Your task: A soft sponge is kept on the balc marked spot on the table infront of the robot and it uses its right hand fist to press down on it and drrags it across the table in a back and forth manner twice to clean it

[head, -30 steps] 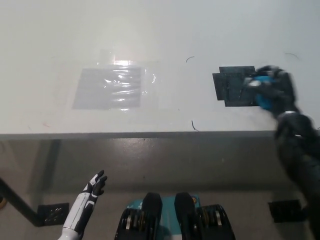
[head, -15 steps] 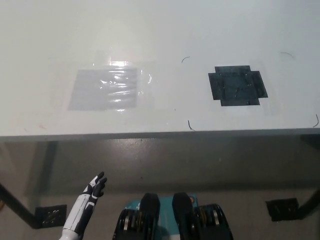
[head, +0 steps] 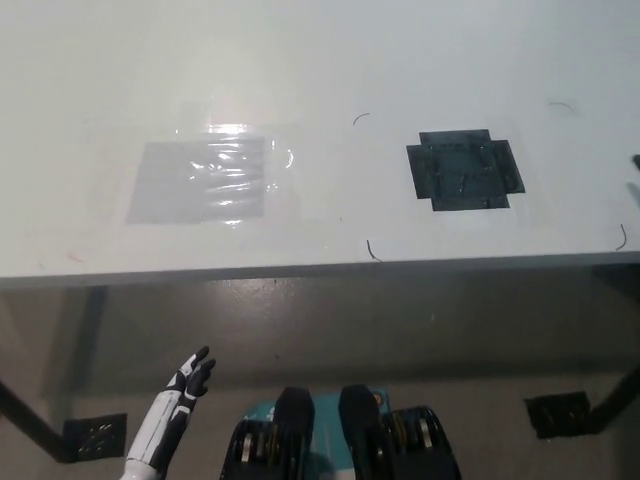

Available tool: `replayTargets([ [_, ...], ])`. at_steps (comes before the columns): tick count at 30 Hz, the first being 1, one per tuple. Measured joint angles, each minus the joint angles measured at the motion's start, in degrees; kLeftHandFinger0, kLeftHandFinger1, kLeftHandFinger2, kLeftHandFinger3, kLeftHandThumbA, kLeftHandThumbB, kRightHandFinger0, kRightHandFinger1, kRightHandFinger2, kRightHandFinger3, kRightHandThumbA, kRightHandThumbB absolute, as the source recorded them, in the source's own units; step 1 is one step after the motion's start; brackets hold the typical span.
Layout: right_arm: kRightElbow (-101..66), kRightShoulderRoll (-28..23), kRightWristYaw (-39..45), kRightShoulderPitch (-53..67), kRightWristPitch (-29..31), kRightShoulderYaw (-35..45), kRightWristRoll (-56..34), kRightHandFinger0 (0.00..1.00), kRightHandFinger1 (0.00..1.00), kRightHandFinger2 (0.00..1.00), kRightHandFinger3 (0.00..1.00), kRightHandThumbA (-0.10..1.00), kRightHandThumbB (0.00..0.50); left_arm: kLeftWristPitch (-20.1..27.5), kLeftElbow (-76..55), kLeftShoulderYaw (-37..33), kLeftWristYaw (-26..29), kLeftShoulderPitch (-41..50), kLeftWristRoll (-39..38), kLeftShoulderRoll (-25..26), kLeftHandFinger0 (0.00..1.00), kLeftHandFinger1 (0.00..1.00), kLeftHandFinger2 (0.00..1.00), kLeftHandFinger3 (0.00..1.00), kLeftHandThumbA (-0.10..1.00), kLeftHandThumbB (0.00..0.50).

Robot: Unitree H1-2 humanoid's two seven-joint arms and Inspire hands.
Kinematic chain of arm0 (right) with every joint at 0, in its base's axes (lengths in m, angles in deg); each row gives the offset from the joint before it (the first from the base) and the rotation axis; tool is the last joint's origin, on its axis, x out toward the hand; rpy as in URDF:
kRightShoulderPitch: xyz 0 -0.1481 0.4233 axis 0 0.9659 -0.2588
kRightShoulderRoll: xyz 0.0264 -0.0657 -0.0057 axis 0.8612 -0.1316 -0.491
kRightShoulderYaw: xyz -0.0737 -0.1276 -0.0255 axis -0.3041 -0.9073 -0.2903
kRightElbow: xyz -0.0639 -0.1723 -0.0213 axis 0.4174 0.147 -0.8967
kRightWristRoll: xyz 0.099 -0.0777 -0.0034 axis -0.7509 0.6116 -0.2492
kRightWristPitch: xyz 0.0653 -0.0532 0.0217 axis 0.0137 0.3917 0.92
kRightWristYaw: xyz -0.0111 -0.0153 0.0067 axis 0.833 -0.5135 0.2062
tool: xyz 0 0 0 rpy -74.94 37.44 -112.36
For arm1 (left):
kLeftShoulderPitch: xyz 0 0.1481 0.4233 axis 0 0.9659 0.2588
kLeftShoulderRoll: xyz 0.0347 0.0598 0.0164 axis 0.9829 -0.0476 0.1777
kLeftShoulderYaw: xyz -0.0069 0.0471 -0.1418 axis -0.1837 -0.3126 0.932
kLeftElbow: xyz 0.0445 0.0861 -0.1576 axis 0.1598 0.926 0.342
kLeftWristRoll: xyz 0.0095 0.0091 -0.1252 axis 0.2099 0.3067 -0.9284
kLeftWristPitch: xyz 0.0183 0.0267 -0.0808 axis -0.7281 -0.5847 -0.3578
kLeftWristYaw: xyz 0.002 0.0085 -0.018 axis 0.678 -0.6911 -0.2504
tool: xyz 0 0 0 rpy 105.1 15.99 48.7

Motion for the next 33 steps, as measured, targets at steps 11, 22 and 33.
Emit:
replayTargets([
  [11,-0.6,14.1,0.1,-4.4,1.0,-3.5,0.4,0.00,0.00,0.00,0.00,1.00,0.077,0.0,0.0,-0.5,-0.7,0.0,0.0,0.0,1.00,1.00,1.00,1.00,1.00,0.114],
  [22,-2.1,18.0,0.6,-4.1,1.8,-6.3,1.3,0.00,0.00,0.02,0.00,1.00,0.034,0.0,0.0,-0.8,-1.0,-0.1,0.0,0.0,1.00,1.00,0.99,1.00,1.00,0.099],
  [33,-3.5,16.2,1.4,-2.8,2.4,-9.1,2.7,1.00,1.00,1.00,1.00,1.00,0.271,0.0,0.0,-0.8,-1.2,-0.2,0.0,0.0,1.00,1.00,0.99,1.00,1.00,0.099],
])
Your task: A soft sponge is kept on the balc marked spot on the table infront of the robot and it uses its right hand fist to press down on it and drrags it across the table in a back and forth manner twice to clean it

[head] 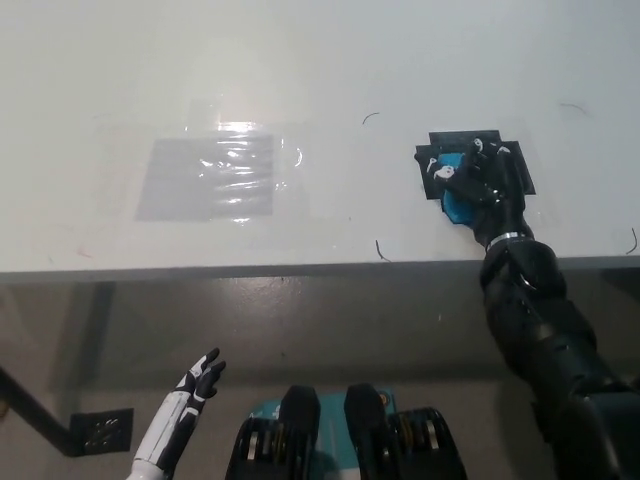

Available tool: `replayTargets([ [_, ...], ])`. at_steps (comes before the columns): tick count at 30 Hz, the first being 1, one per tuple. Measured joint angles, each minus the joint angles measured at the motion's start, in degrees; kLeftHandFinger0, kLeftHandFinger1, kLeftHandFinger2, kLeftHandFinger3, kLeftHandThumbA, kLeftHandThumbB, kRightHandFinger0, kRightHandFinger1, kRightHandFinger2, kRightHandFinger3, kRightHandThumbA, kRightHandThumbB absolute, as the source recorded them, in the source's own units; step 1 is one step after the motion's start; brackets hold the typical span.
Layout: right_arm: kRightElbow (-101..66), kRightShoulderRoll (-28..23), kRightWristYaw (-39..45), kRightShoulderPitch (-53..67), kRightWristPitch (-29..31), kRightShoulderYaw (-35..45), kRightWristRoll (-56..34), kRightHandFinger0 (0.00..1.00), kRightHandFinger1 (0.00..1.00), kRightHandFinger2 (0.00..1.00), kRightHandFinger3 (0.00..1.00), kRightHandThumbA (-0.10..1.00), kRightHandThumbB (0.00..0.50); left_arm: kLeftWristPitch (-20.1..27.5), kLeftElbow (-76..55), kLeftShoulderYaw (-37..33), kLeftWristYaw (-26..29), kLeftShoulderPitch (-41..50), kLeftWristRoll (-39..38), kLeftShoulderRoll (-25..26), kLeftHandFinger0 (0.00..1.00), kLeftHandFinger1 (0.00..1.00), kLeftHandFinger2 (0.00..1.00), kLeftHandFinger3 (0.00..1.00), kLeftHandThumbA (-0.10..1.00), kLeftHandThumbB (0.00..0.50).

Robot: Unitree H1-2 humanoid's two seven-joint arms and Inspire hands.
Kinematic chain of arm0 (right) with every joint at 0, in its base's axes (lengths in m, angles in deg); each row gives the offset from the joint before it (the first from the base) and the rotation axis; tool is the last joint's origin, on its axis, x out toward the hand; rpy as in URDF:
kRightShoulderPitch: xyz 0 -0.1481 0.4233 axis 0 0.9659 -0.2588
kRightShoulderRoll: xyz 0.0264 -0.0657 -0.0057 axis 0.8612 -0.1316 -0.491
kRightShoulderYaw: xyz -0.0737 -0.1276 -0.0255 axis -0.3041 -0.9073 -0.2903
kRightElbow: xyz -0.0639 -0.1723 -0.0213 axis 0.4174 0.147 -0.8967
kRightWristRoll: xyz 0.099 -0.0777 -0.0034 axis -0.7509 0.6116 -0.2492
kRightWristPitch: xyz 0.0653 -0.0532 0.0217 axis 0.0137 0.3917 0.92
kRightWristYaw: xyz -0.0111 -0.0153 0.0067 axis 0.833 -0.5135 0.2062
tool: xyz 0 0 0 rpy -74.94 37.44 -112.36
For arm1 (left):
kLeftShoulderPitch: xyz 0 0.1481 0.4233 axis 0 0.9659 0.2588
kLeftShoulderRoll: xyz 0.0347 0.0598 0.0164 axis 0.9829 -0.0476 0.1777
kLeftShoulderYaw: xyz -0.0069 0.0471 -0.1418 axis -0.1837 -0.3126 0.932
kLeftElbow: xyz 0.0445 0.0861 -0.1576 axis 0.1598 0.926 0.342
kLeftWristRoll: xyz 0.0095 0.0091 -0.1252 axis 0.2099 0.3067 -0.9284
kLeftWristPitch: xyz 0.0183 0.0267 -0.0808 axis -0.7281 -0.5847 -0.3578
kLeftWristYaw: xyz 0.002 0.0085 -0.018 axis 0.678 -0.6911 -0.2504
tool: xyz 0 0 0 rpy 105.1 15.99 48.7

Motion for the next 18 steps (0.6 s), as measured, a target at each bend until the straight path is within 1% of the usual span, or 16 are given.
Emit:
replayTargets([
  [1,-2.9,-0.3,0.9,0.9,-0.2,-0.5,0.0,1.00,1.00,1.00,1.00,1.00,0.304,0.0,0.0,0.0,0.0,0.0,0.0,0.0,1.00,1.00,1.00,1.00,1.00,0.099],
  [2,-5.1,-0.5,1.2,1.8,-0.4,-0.7,0.0,1.00,1.00,1.00,1.00,1.00,0.315,0.0,0.0,0.0,0.0,0.1,0.0,0.0,1.00,1.00,0.99,1.00,1.00,0.093],
  [3,-7.8,-0.6,1.6,2.9,-0.9,-0.8,-0.2,1.00,1.00,1.00,1.00,1.00,0.343,0.0,0.2,0.1,0.0,0.2,0.0,0.0,1.00,1.00,0.99,1.00,1.00,0.086],
  [4,-9.3,-0.6,1.7,3.4,-1.2,-0.8,-0.3,1.00,1.00,1.00,1.00,1.00,0.348,0.0,0.3,0.0,0.0,0.2,0.0,0.0,1.00,1.00,0.99,1.00,1.00,0.084],
  [5,-11.7,-0.6,1.9,4.2,-1.7,-0.8,-0.4,1.00,1.00,1.00,1.00,1.00,0.376,-0.1,0.5,0.0,0.0,0.2,0.0,0.0,1.00,1.00,0.99,1.00,1.00,0.068],
  [6,-14.3,-0.7,2.0,5.2,-2.3,-0.8,-0.6,1.00,1.00,1.00,1.00,1.00,0.380,-0.1,0.6,0.0,0.0,0.2,0.0,0.0,1.00,1.00,0.99,1.00,1.00,0.064],
  [7,-16.7,-0.7,2.0,6.1,-2.8,-0.8,-0.7,1.00,1.00,1.00,1.00,1.00,0.418,-0.1,0.7,0.0,0.0,0.2,0.0,-0.1,1.00,1.00,0.99,1.00,1.00,0.069],
  [8,-18.2,-0.8,2.0,6.6,-3.2,-0.8,-0.9,1.00,1.00,1.00,1.00,1.00,0.427,-0.1,0.7,0.0,0.0,0.2,0.0,-0.1,1.00,1.00,0.98,1.00,1.00,0.076],
  [9,-19.8,-0.9,2.0,7.3,-3.6,-0.8,-1.0,1.00,1.00,1.00,1.00,1.00,0.428,-0.1,0.8,0.0,0.0,0.2,0.0,-0.1,1.00,1.00,0.98,1.00,1.00,0.077],
  [10,-21.7,-1.1,2.0,7.9,-4.0,-0.8,-1.1,1.00,1.00,1.00,1.00,1.00,0.411,-0.1,0.8,0.0,0.0,0.2,0.0,-0.1,1.00,1.00,0.98,1.00,1.00,0.090],
  [11,-23.9,-1.4,2.0,8.7,-4.6,-0.8,-1.4,1.00,1.00,1.00,1.00,1.00,0.386,-0.2,0.9,0.0,0.0,0.2,0.0,-0.1,1.00,1.00,0.98,1.00,1.00,0.086],
  [13,-27.0,-1.8,1.9,9.9,-5.4,-0.8,-1.7,1.00,1.00,1.00,1.00,1.00,0.404,-0.2,1.0,0.0,0.0,0.2,0.0,-0.1,1.00,1.00,0.98,1.00,1.00,0.084],
  [15,-30.2,-2.3,1.8,11.2,-6.1,-0.8,-2.5,1.00,1.00,1.00,1.00,1.00,0.400,-0.2,1.2,0.0,0.0,0.2,0.0,-0.1,1.00,1.00,0.97,1.00,1.00,0.089],
  [16,-30.8,-2.4,1.7,11.4,-6.2,-0.8,-2.6,1.00,1.00,1.00,1.00,1.00,0.367,-0.2,1.2,0.0,0.0,0.2,0.0,-0.1,1.00,1.00,0.97,1.00,1.00,0.079],
  [17,-33.1,-2.8,1.6,12.6,-6.8,-0.8,-3.2,1.00,1.00,1.00,1.00,1.00,0.357,-0.2,1.4,0.0,0.0,0.2,0.0,-0.1,1.00,1.00,0.98,1.00,1.00,0.078],
  [18,-34.9,-3.1,1.5,13.5,-7.2,-0.8,-3.5,1.00,1.00,1.00,1.00,1.00,0.334,-0.2,1.5,0.0,0.0,0.2,0.0,-0.1,1.00,1.00,0.98,1.00,1.00,0.093],
])
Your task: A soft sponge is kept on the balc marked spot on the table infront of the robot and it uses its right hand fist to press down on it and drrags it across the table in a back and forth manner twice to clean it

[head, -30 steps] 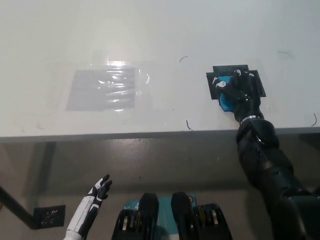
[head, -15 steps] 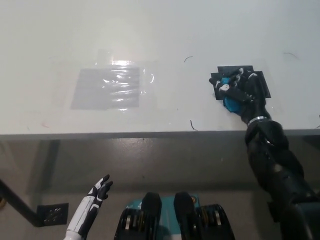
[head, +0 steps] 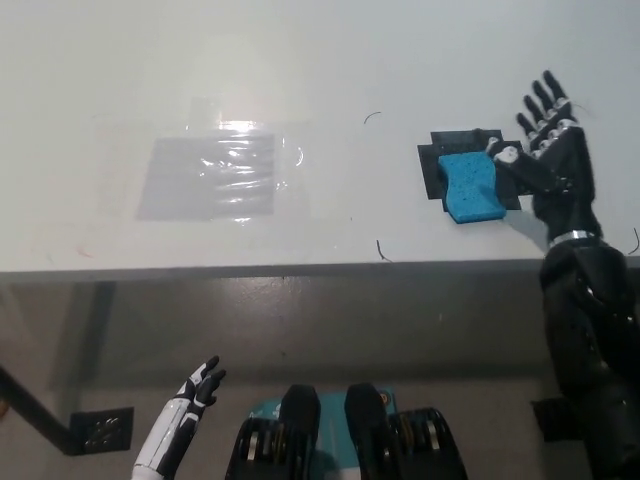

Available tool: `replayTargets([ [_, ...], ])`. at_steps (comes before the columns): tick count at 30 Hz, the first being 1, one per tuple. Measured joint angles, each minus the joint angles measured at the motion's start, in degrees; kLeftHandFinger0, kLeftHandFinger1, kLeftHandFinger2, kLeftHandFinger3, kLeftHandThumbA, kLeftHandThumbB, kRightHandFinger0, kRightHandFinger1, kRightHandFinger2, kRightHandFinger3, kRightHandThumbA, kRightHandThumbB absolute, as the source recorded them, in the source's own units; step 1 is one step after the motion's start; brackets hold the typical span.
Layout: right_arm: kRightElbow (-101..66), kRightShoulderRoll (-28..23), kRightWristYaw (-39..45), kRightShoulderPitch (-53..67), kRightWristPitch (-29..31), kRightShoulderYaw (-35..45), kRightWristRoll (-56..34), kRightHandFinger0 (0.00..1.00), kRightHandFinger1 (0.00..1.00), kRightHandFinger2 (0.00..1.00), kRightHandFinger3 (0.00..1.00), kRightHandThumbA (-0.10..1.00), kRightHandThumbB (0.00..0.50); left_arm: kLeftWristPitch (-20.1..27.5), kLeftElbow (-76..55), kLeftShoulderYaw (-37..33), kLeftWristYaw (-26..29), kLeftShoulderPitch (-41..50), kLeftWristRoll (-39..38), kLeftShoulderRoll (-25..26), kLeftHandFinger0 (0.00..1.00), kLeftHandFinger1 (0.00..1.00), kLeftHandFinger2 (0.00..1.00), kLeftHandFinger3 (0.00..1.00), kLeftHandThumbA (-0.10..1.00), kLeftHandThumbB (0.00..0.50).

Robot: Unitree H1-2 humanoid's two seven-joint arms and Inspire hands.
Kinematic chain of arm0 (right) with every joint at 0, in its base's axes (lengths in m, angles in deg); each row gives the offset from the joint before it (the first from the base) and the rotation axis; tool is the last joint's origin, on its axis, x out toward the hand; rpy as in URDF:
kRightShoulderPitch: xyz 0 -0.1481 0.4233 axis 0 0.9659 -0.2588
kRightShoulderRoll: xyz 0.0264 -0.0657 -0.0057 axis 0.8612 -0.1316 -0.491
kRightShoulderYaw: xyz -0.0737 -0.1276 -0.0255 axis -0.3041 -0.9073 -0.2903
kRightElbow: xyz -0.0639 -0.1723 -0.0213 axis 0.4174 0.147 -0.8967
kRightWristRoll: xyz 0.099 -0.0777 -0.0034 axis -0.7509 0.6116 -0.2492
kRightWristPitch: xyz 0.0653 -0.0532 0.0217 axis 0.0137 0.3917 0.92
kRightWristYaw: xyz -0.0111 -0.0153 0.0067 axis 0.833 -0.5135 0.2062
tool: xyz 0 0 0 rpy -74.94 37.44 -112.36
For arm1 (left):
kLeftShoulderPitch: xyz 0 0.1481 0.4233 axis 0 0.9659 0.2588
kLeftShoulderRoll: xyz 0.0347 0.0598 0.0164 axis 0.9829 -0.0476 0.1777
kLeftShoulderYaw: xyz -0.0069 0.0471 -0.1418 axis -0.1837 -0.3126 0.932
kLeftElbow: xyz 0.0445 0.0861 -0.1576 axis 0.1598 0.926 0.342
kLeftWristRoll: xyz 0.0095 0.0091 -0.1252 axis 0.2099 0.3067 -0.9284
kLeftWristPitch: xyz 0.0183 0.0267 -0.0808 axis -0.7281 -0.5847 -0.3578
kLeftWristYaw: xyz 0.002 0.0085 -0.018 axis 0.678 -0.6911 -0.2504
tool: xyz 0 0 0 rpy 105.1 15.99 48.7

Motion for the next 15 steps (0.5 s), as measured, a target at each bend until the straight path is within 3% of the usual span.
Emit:
replayTargets([
  [1,-1.3,-0.2,-0.1,0.8,-0.2,0.0,-0.2,1.00,1.00,1.00,1.00,1.00,0.330,0.0,0.1,0.0,0.0,0.0,0.0,0.0,1.00,1.00,0.98,1.00,1.00,0.096],
  [2,-2.5,-0.4,-0.1,1.6,-0.4,0.0,-0.4,1.00,1.00,1.00,1.00,1.00,0.382,0.0,0.2,0.0,0.0,0.0,0.0,0.0,1.00,1.00,0.98,1.00,1.00,0.095],
  [4,-5.4,-0.7,-0.2,3.9,-0.5,-0.1,-0.7,1.00,1.00,1.00,1.00,1.00,0.414,0.0,0.4,0.0,0.0,0.0,0.0,0.0,1.00,1.00,0.99,1.00,1.00,0.104],
  [7,-11.1,-0.7,-0.3,9.4,-0.5,-0.8,-0.8,1.00,1.00,1.00,1.00,1.00,0.407,-0.2,0.8,0.0,0.0,0.0,0.0,0.0,1.00,1.00,1.00,1.00,1.00,0.104],
  [9,-15.8,-0.5,-0.2,14.9,-0.5,-1.9,-0.9,1.00,1.00,1.00,1.00,1.00,0.316,-0.4,0.9,0.0,0.0,0.0,0.0,0.0,1.00,1.00,1.00,1.00,1.00,0.099],
  [10,-17.6,-0.4,-0.2,17.2,-0.5,-2.3,-0.9,1.00,1.00,1.00,1.00,1.00,0.317,-0.5,0.9,0.0,0.0,0.0,0.0,0.0,1.00,1.00,1.00,1.00,1.00,0.095],
  [11,-19.3,-0.4,-0.1,19.4,-0.5,-2.8,-0.9,1.00,1.00,1.00,1.00,1.00,0.379,-0.5,1.0,0.0,0.0,0.0,0.0,0.0,1.00,1.00,1.00,1.00,1.00,0.094],
  [13,-23.6,-0.3,0.4,25.9,-0.5,-4.1,-0.9,1.00,1.00,1.00,1.00,1.00,0.366,-0.5,1.0,0.0,0.0,0.0,0.0,0.0,1.00,1.00,1.00,1.00,1.00,0.097],
  [14,-24.3,-0.3,0.4,27.1,-0.5,-4.5,-0.9,1.00,1.00,1.00,1.00,1.00,0.313,-0.5,1.1,0.0,0.0,0.0,0.0,0.0,1.00,1.00,1.00,1.00,1.00,0.108],
  [15,-27.2,-0.4,0.6,31.5,-0.5,-5.7,-1.0,1.00,1.00,1.00,1.00,1.00,0.324,-0.6,1.1,0.0,0.0,0.0,0.0,-0.1,1.00,1.00,1.00,1.00,1.00,0.121],
])
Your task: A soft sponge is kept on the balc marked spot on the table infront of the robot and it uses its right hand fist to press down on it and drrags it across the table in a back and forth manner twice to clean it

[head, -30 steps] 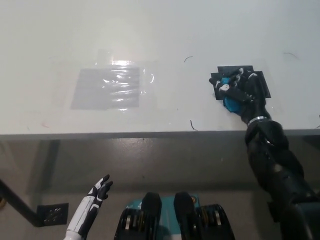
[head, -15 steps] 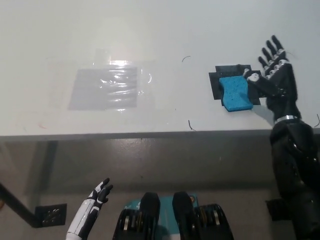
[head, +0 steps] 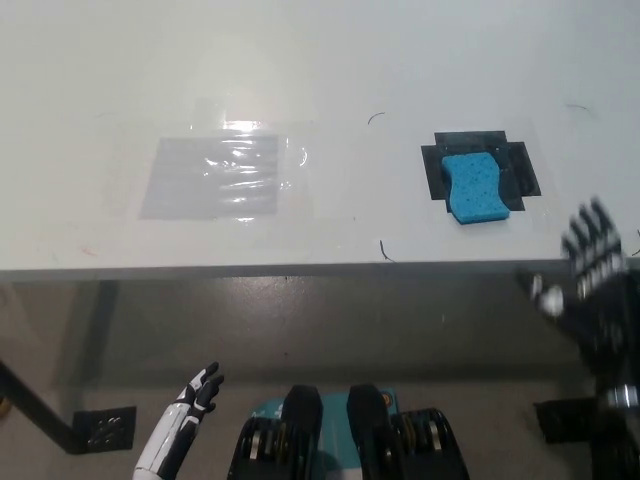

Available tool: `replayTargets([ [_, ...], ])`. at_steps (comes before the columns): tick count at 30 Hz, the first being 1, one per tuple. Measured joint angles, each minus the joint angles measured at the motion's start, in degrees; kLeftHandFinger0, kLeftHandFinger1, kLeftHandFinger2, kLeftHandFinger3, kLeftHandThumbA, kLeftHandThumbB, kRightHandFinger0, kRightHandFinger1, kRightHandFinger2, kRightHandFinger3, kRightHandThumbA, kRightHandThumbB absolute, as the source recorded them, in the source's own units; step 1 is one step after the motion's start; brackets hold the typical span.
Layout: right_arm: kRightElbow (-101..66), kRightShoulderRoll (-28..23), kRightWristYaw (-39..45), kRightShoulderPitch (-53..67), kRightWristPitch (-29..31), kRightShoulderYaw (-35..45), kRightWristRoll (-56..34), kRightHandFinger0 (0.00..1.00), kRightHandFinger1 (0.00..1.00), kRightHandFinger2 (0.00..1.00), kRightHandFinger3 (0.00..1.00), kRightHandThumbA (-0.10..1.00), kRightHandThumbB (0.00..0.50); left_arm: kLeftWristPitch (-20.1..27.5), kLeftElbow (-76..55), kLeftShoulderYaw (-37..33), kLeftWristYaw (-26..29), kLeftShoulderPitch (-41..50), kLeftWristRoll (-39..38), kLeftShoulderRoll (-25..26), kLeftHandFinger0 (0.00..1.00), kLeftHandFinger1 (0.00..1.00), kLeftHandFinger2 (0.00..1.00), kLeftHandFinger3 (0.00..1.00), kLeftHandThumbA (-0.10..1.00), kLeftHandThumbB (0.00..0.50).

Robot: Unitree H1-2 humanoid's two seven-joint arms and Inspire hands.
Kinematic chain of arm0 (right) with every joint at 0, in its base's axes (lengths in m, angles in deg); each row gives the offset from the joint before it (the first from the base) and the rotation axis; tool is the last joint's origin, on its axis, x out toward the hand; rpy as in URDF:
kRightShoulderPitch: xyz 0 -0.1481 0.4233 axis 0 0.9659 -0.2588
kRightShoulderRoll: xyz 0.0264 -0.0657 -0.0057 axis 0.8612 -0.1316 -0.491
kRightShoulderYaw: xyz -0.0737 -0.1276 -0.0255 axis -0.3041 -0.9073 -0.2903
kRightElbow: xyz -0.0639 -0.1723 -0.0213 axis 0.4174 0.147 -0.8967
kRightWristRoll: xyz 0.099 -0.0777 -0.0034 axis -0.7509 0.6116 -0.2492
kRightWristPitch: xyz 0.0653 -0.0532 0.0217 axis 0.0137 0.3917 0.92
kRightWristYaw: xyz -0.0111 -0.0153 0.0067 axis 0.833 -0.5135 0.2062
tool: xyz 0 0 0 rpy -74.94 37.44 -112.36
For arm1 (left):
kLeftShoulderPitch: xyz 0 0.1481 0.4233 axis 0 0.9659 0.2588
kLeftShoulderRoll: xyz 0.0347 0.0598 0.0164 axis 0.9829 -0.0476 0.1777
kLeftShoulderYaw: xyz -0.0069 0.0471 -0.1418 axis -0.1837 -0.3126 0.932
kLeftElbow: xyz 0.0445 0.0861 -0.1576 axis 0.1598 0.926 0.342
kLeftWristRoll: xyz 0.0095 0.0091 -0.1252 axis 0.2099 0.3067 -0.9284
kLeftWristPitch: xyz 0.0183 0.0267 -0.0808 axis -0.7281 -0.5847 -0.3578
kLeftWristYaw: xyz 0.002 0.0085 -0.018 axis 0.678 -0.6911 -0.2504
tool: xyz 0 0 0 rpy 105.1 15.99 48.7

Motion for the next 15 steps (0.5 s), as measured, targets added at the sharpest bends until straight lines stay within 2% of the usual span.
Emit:
replayTargets([
  [1,-2.7,-0.1,0.2,4.0,0.0,-1.3,0.0,1.00,1.00,1.00,1.00,1.00,0.327,0.0,0.0,0.0,0.0,0.0,0.0,0.0,1.00,1.00,1.00,1.00,1.00,0.119],
  [3,-6.2,-0.1,0.7,9.1,0.0,-3.1,0.0,1.00,1.00,1.00,1.00,1.00,0.292,0.0,0.0,0.0,0.0,0.0,0.0,0.0,1.00,1.00,1.00,1.00,1.00,0.119],
  [5,-10.3,-0.1,1.8,14.7,0.0,-5.5,-0.2,1.00,1.00,1.00,1.00,1.00,0.290,0.1,0.0,0.0,0.0,0.0,0.0,0.0,1.00,1.00,1.00,1.00,1.00,0.118],
  [6,-12.1,-0.1,2.3,16.5,0.0,-6.5,-0.4,1.00,1.00,1.00,1.00,1.00,0.225,0.2,0.0,0.0,0.0,-0.1,0.0,0.0,1.00,1.00,1.00,1.00,1.00,0.116],
  [8,-12.8,0.0,3.8,17.5,-0.9,-7.5,-1.5,1.00,1.00,1.00,1.00,1.00,0.177,0.3,-0.1,0.0,0.0,-0.1,0.0,0.0,1.00,1.00,1.00,1.00,1.00,0.107],
  [10,-7.7,-0.1,4.5,15.0,-3.0,-6.8,-2.6,1.00,1.00,1.00,1.00,1.00,0.198,0.5,-0.2,-0.2,-0.1,-0.5,0.0,-0.1,1.00,1.00,1.00,1.00,1.00,0.101],
  [13,-0.1,-0.7,5.1,10.5,-5.6,-5.7,-3.4,1.00,1.00,1.00,1.00,1.00,0.172,0.8,-0.4,-0.2,-0.1,-1.0,-0.1,-0.1,1.00,1.00,1.00,1.00,1.00,0.103],
  [14,0.8,-1.0,5.4,9.4,-6.3,-5.5,-3.4,1.00,1.00,1.00,1.00,1.00,0.178,0.8,-0.4,-0.1,-0.2,-1.1,-0.2,-0.1,1.00,1.00,1.00,1.00,1.00,0.092],
  [15,1.2,-1.3,5.6,8.5,-6.7,-5.2,-3.5,1.00,1.00,1.00,1.00,1.00,0.164,0.8,-0.4,-0.1,-0.2,-1.3,-0.2,-0.1,1.00,1.00,1.00,1.00,1.00,0.111],
])
